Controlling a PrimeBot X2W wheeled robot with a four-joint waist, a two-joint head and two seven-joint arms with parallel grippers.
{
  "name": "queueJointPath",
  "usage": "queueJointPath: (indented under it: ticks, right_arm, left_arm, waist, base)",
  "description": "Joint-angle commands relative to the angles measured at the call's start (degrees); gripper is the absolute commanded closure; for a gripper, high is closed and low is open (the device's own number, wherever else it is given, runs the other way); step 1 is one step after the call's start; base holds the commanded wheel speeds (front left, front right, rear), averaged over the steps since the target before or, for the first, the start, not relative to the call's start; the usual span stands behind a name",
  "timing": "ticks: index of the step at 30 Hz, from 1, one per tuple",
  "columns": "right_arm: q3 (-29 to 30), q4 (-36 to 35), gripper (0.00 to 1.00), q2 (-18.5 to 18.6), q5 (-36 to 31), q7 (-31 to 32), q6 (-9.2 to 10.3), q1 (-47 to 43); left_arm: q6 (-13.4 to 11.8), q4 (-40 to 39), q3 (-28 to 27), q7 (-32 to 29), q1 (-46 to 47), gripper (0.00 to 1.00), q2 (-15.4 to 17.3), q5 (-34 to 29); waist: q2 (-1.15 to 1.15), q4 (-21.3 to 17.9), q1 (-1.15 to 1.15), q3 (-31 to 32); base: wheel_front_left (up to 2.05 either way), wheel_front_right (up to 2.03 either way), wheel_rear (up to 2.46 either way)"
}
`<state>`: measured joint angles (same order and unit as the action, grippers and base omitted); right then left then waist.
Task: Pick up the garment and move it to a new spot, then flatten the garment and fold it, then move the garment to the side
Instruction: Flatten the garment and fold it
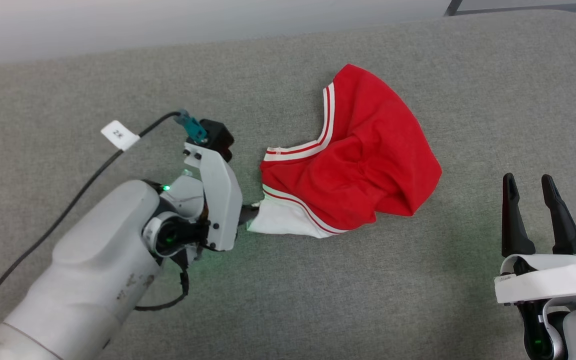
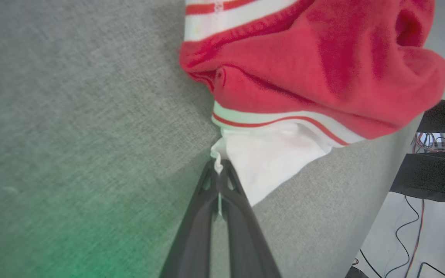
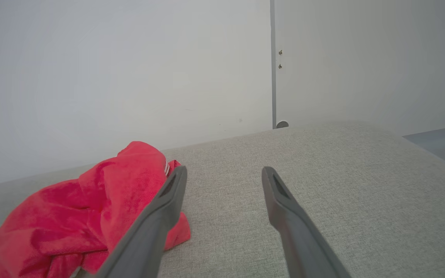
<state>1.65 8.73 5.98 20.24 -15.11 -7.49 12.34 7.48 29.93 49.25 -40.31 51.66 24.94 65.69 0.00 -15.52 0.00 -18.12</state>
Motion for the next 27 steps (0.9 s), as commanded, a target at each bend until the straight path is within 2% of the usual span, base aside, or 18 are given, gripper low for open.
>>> queueJointPath:
  ticks: [1, 8, 17, 21, 24, 27]
  right_arm:
    - [0.24, 0.04, 0.00, -0.05, -0.28, -0.05, 0.00, 0.60]
    - [0.79, -0.03, 0.00, 0.37, -0.65, -0.05, 0.00, -1.10]
    - [0.68, -0.18, 0.00, 0.72, -1.09, -0.05, 0.00, -2.57]
    - [0.57, -0.28, 0.00, 0.93, -1.31, -0.05, 0.00, -2.46]
    - [0.49, -0.34, 0.00, 1.22, -1.32, -0.05, 0.00, -2.59]
    - [0.40, -0.47, 0.00, 1.40, -1.27, -0.05, 0.00, -2.85]
  left_arm:
    - [-0.01, -0.25, 0.62, -0.05, -0.07, 1.00, -0.25, 0.88]
    - [-0.01, -0.34, 1.90, 4.88, 2.10, 1.00, 0.65, 2.64]
    - [-0.01, 0.73, -2.02, 15.29, 6.09, 1.00, 5.94, 2.21]
    - [-0.17, 2.09, -4.90, 22.06, 7.32, 1.00, 7.76, 1.10]
    - [-2.79, 4.56, -6.46, 26.07, 7.58, 1.00, 7.80, 0.08]
    - [-5.21, 7.54, -5.44, 24.51, 6.55, 1.00, 7.58, -0.33]
  waist:
    - [0.00, 0.21, 0.00, 0.21]
    - [0.00, 2.22, 0.00, 1.87]
    - [0.00, 5.86, 0.00, 4.65]
    - [0.00, 6.87, 0.00, 5.41]
    - [0.00, 7.34, 0.00, 5.67]
    - [0.00, 7.64, 0.00, 5.70]
  base:
    - [0.00, 0.00, 0.00]
    - [0.00, 0.00, 0.00]
    - [0.00, 0.00, 0.00]
    - [0.00, 0.00, 0.00]
    - [0.00, 0.00, 0.00]
    - [0.00, 0.00, 0.00]
